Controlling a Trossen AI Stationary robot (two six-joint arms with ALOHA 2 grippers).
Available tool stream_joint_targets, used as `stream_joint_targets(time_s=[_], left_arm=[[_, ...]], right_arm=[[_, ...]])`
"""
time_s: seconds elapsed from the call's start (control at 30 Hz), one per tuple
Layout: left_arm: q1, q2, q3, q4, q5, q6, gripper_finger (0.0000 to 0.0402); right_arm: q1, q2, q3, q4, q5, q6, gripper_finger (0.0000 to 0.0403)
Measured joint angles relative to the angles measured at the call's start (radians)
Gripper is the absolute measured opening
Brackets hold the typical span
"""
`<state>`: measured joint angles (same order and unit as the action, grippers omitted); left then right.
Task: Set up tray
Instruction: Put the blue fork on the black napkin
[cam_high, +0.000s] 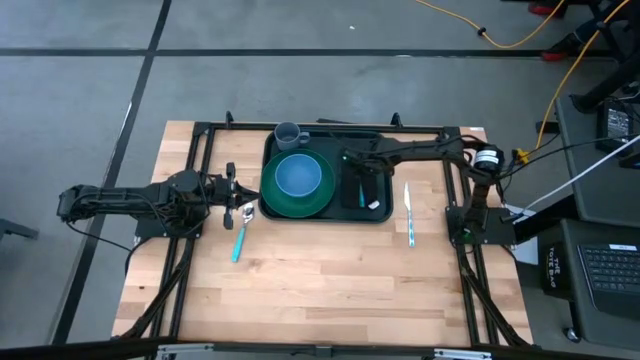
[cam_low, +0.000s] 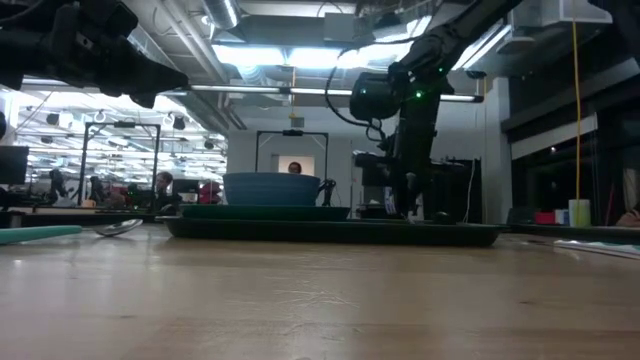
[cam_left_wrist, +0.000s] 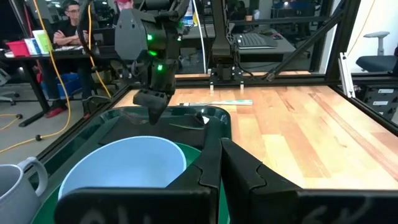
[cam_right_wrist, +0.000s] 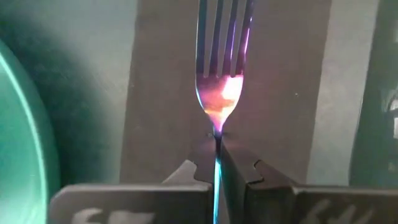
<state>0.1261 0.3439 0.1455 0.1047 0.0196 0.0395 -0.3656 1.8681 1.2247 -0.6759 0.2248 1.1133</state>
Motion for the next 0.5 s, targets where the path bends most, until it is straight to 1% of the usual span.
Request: stream_joint_targets(time_s=[0.5], left_arm=[[0.0, 0.0, 0.0, 0.0, 0.0, 0.0, 0.0003]], right_arm=[[-0.033, 0.017, 0.0, 0.01, -0.011, 0.0, 0.001]])
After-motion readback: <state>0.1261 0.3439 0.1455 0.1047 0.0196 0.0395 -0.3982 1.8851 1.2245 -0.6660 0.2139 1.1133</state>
